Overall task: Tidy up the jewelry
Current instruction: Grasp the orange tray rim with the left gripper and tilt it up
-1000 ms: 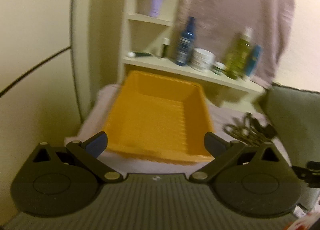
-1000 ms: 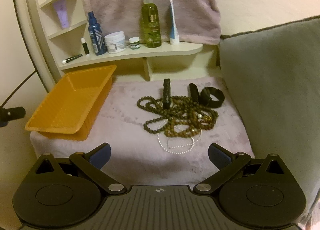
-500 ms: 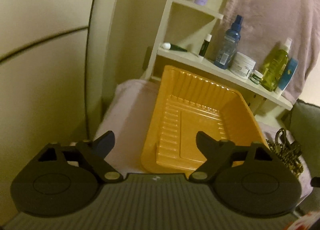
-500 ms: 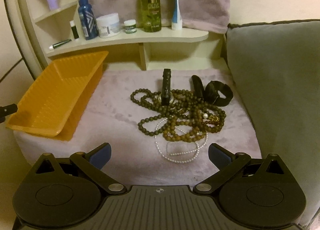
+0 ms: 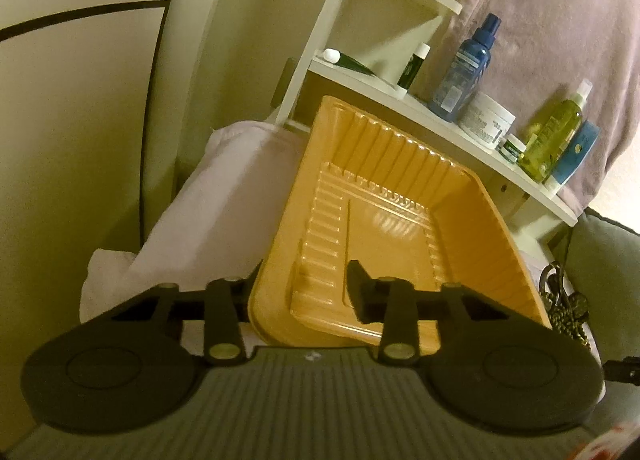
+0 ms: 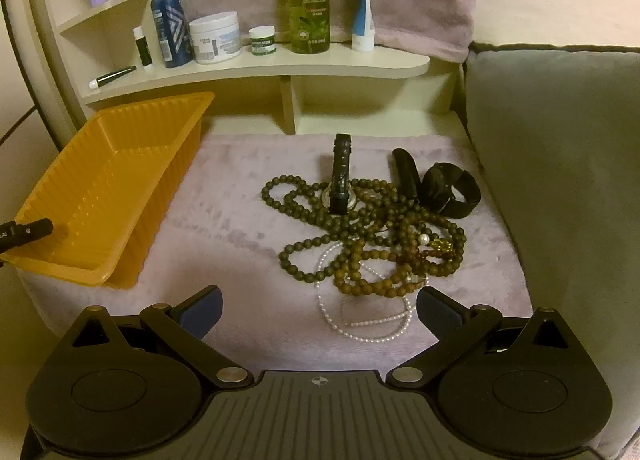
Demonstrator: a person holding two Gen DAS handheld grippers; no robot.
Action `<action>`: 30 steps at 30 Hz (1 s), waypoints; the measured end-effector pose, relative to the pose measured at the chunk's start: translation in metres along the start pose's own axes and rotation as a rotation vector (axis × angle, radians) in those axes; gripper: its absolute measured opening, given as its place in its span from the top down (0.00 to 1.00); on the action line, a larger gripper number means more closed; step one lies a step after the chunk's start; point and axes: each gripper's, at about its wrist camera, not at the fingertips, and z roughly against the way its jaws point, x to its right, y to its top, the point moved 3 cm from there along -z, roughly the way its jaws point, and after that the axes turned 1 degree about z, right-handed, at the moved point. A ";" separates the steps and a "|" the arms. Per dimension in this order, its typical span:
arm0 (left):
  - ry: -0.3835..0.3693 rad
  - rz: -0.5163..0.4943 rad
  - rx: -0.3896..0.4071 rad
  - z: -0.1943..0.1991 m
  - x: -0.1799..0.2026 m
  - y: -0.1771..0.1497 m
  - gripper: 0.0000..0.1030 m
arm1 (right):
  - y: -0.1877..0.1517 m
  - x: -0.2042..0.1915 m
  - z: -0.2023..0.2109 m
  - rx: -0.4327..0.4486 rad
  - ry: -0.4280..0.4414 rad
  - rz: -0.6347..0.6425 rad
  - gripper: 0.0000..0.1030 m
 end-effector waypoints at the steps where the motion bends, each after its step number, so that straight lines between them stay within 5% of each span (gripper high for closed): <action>1: -0.003 0.003 -0.001 0.000 0.000 0.000 0.70 | 0.000 0.000 0.000 0.000 -0.001 -0.003 0.00; 16: 0.083 -0.209 0.004 0.023 0.037 0.010 0.95 | -0.010 0.025 -0.008 0.071 -0.005 -0.058 0.01; 21: 0.126 -0.309 0.023 0.033 0.057 0.015 0.96 | -0.013 0.040 -0.014 0.110 -0.024 -0.050 0.01; 30: 0.200 -0.521 0.087 0.046 0.098 0.010 0.96 | -0.003 0.060 -0.030 0.148 -0.021 -0.028 0.36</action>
